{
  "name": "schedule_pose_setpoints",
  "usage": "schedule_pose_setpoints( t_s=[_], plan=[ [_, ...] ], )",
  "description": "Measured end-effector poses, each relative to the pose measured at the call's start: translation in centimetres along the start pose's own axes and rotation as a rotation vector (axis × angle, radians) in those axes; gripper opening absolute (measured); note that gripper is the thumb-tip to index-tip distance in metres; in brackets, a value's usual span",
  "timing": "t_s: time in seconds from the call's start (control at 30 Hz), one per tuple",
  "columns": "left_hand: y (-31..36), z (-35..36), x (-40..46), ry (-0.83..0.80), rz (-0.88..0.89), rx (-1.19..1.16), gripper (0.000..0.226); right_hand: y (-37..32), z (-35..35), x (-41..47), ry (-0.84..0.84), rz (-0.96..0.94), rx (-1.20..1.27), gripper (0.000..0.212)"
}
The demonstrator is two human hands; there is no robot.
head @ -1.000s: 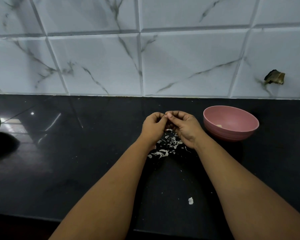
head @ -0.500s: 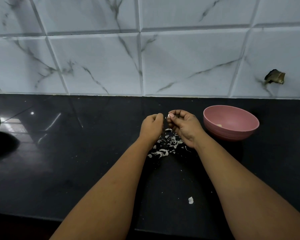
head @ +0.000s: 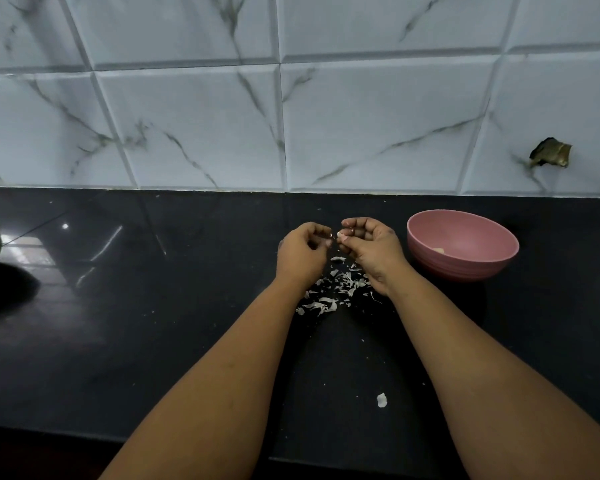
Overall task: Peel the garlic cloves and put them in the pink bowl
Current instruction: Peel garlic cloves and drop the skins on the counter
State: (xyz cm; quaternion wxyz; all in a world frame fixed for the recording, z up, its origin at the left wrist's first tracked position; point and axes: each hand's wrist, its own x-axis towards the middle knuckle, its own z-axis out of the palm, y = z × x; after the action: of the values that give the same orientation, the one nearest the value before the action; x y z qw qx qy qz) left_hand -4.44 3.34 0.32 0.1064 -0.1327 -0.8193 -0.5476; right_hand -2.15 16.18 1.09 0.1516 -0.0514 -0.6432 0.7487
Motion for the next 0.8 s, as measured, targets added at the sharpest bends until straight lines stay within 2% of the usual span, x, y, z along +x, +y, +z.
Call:
schedule_pose_setpoints(
  t_s=[0.03,0.13,0.3,0.43,0.6,0.8],
  plan=[
    [0.06,0.03,-0.01,0.015,-0.006,-0.006,0.007,0.01,0.02,-0.03,0.008,-0.010,-0.016,0.024],
    [0.04,0.09,0.01,0.035,-0.005,-0.023,0.014,0.02,-0.02,-0.17,0.021,-0.049,-0.078,0.028],
    [0.01,0.12,0.06,0.021,0.007,-0.033,0.005,-0.07,-0.03,-0.33,0.001,-0.110,-0.117,0.035],
    [0.14,0.10,0.09,-0.006,-0.053,-0.162,0.007,-0.21,-0.07,-0.39,0.002,-0.093,-0.095,0.033],
    [0.74,0.03,-0.28,-0.058,-0.132,-0.473,0.009,-0.27,0.04,-0.29,-0.045,0.008,0.076,0.026],
    [0.86,-0.02,-0.30,-0.116,-0.140,-0.636,0.008,-0.85,-0.24,-0.35,-0.131,0.146,0.370,0.025]
  ],
)
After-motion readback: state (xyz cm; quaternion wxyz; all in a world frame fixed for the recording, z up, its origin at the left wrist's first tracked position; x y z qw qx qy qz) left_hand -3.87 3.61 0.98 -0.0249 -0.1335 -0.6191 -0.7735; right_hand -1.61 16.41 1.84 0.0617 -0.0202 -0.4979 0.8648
